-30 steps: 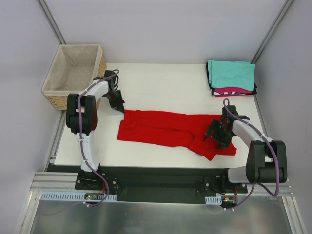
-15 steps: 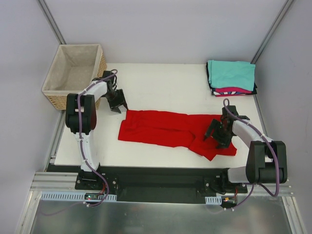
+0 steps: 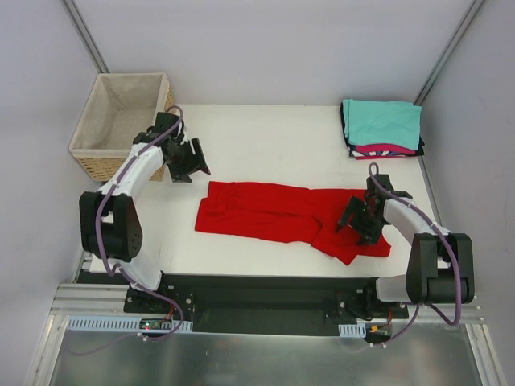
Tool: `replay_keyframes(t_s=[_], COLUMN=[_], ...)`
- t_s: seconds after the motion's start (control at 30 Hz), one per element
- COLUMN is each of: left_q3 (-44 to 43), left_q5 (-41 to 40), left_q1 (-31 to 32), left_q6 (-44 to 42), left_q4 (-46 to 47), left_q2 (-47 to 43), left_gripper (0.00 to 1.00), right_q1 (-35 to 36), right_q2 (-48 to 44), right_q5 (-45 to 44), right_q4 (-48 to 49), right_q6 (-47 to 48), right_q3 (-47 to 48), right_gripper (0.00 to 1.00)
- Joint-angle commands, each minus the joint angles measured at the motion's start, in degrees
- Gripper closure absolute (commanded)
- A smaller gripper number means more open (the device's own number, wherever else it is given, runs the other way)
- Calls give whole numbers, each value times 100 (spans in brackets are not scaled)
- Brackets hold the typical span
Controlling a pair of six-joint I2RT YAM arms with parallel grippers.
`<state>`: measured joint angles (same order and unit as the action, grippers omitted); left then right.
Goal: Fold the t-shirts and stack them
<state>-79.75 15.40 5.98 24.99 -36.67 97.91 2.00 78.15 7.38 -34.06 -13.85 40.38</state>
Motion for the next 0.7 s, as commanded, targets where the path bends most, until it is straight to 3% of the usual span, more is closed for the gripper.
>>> replay_keyframes(t_s=[0.0, 0.23, 0.37, 0.67], left_q3=[880, 1470, 1664, 1717], left_q5=[-292, -160, -72, 393], left_q1=[9, 17, 140, 351], left_q6=[155, 418, 603, 682], left_q4=[-324, -324, -315, 115], left_q2=[-684, -967, -853, -422], left_gripper=[34, 37, 47, 56], right_q1=[37, 72, 81, 90], right_q2=[-28, -72, -46, -45], right_q5=[-78, -78, -78, -114], right_q4=[-4, 5, 14, 23], right_q6=[119, 119, 128, 119], right_q3=[-162, -171, -153, -162], right_gripper=[20, 20, 20, 20])
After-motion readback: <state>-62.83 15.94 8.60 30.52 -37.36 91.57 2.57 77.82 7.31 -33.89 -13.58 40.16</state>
